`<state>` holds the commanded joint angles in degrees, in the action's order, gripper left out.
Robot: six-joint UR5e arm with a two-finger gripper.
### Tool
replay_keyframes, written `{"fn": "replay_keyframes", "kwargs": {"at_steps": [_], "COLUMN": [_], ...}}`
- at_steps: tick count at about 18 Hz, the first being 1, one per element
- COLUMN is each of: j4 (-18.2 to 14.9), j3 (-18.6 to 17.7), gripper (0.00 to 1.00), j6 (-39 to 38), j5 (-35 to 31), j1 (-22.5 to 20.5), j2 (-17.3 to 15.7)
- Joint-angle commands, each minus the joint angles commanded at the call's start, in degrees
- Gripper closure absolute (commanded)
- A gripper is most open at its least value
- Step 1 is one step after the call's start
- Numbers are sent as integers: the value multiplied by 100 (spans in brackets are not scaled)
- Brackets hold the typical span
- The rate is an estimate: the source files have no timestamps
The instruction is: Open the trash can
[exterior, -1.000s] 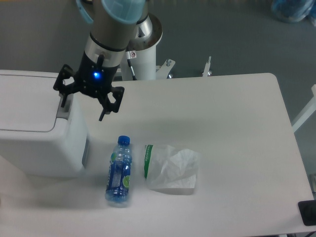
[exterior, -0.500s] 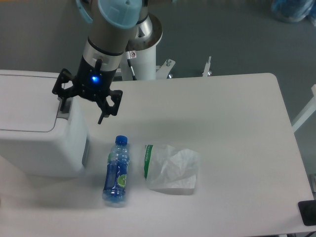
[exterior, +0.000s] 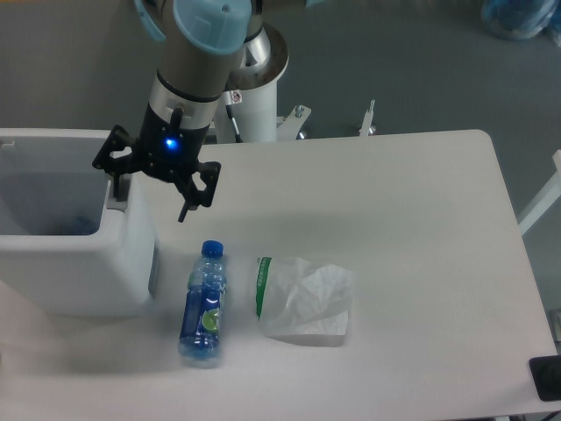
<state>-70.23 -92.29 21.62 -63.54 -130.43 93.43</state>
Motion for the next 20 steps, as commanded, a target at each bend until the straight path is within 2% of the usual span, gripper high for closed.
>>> {"fn": "replay_keyframes", "kwargs": {"at_steps": [4,6,10,13,14,16,18,20], "j4": [18,26,53,53,53,123,438,711], "j3": [246,247,177,167,159,115,97,106], "gripper": [0,0,0,0,0,0,0,0], "j6": [44,376,1238,1449,1546,1809,2135,2389], "j5": [-9,-9,-9,-9,-26,-524,-1123,-1265], "j1": [-17,-122,-631,-1106,-1299,-1537,-1652,-1722], "j2": [26,9,-158,-193,-141,148,316,623]}}
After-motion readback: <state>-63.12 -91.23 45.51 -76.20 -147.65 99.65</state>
